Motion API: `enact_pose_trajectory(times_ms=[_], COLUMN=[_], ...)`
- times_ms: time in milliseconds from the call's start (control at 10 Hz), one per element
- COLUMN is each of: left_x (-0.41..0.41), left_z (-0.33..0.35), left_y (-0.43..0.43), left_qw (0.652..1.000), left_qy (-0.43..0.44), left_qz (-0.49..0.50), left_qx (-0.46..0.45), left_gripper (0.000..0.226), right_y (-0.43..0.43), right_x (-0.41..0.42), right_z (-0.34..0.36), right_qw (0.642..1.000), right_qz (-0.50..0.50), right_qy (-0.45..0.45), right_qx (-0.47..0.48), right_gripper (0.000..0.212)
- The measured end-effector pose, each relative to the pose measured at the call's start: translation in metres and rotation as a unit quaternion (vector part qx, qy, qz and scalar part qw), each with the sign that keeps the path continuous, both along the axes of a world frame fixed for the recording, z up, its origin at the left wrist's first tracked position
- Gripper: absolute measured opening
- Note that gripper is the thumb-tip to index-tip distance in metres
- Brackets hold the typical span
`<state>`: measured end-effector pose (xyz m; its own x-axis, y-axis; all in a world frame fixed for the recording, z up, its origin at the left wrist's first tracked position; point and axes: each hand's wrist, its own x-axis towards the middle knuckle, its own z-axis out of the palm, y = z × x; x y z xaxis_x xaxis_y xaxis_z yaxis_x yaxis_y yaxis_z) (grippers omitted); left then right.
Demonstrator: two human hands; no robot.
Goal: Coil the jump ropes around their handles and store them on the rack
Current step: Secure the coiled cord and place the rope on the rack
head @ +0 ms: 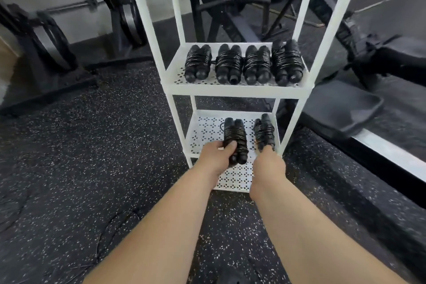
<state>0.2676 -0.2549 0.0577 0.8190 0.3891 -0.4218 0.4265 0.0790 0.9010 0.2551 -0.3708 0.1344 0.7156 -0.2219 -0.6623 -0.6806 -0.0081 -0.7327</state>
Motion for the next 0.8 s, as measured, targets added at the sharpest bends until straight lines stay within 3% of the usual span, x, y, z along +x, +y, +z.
enact_pose_trajectory(times_ms=[100, 300, 500, 600, 800], left_x=[0.036, 0.084, 0.108, 0.110, 0.112], left_z=[-0.005, -0.028, -0.051, -0.055, -0.056], left_y=[0.000, -0.004, -0.011, -0.014, -0.015], left_qw=[0.999, 0.977, 0.972, 0.959, 0.924], left_qy=[0.018, 0.082, 0.097, 0.099, 0.119], left_qz=[-0.006, -0.061, -0.071, -0.105, -0.160], left_qx=[0.040, 0.187, 0.203, 0.245, 0.327], left_gripper=[0.027, 0.034, 0.034, 0.035, 0.038], right_y=[-0.003, 0.001, 0.004, 0.005, 0.005], right_x=[0.011, 0.015, 0.024, 0.027, 0.025], right_z=[-0.023, -0.037, -0.044, -0.046, -0.043], right_qw=[0.999, 0.996, 0.998, 0.998, 0.997], right_qz=[-0.035, -0.050, -0.016, -0.009, -0.006], right_qy=[-0.009, -0.067, -0.051, -0.030, -0.030], right_qx=[0.024, 0.036, 0.039, 0.052, 0.067], right_gripper=[0.058, 0.046, 0.045, 0.035, 0.040])
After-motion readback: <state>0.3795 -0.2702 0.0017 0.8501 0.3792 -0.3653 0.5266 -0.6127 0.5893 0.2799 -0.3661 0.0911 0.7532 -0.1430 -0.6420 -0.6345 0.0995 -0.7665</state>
